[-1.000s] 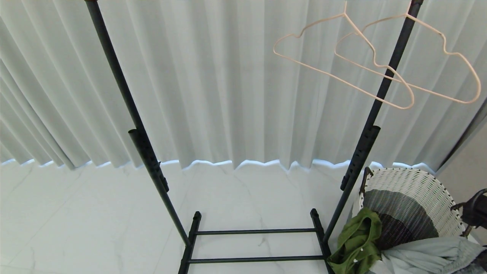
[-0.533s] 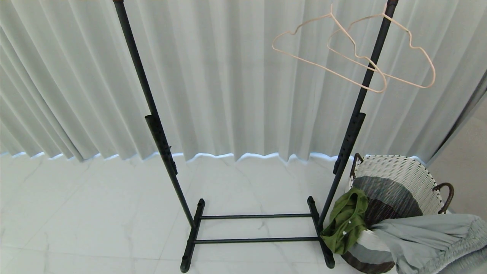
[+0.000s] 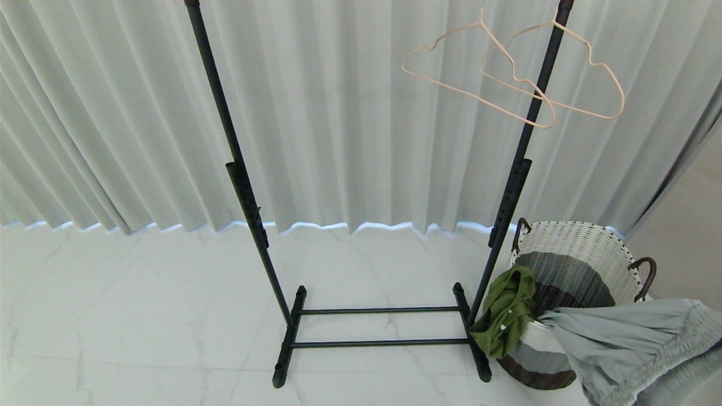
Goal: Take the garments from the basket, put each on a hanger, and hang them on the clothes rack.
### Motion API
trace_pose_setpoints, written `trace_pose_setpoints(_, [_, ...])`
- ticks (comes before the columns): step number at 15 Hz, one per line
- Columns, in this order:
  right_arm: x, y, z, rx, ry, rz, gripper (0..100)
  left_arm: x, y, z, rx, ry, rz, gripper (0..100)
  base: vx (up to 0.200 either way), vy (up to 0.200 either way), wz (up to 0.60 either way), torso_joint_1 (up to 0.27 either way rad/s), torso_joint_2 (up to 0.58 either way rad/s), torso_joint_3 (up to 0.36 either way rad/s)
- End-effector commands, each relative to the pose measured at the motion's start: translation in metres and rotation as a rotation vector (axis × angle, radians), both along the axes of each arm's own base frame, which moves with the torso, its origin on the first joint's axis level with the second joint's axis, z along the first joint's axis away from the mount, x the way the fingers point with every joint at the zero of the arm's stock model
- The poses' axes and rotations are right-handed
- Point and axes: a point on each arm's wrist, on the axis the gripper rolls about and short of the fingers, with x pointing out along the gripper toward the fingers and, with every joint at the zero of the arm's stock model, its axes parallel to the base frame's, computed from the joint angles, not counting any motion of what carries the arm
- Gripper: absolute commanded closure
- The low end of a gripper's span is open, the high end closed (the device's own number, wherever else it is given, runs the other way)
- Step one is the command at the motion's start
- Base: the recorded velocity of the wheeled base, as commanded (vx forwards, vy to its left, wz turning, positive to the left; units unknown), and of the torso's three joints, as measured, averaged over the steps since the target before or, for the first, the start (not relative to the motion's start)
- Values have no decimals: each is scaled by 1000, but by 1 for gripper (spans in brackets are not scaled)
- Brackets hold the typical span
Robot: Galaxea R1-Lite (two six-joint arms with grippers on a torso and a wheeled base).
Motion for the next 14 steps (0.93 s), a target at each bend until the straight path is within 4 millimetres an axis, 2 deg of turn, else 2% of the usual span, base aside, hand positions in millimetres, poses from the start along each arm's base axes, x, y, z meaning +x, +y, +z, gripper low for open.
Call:
trace_pose_setpoints(1, [-1, 3, 0, 8, -1, 29, 100, 0, 0, 0, 1, -1, -1, 0, 0, 0, 0, 0, 0, 0])
trace_pose_setpoints(6, [-1, 3, 12, 2, -1, 15, 100, 0, 0, 0, 55, 0, -12, 0, 0, 0, 0, 0, 0, 0])
trace_pose_setpoints(8, [-11, 1, 21, 4, -16, 12, 100, -1, -2, 5, 70, -36, -100, 0, 0, 0, 0, 0, 0, 0])
trace_pose_setpoints(10, [-23, -2, 38, 9, -3, 16, 100, -6, -6, 38, 44, -100, -272, 0, 0, 0, 0, 0, 0, 0])
trace_pose_setpoints(11, [-29, -3, 44, 13, -7, 20, 100, -4, -6, 60, 45, -103, -293, 0, 0, 0, 0, 0, 0, 0])
trace_pose_setpoints(12, [-32, -3, 51, 19, -15, 31, 100, 3, -6, 78, 44, -78, -303, 0, 0, 0, 0, 0, 0, 0])
trace_pose_setpoints(14, [-41, -4, 70, 42, -23, 63, 100, 36, -7, 123, 25, 20, -327, 0, 0, 0, 0, 0, 0, 0])
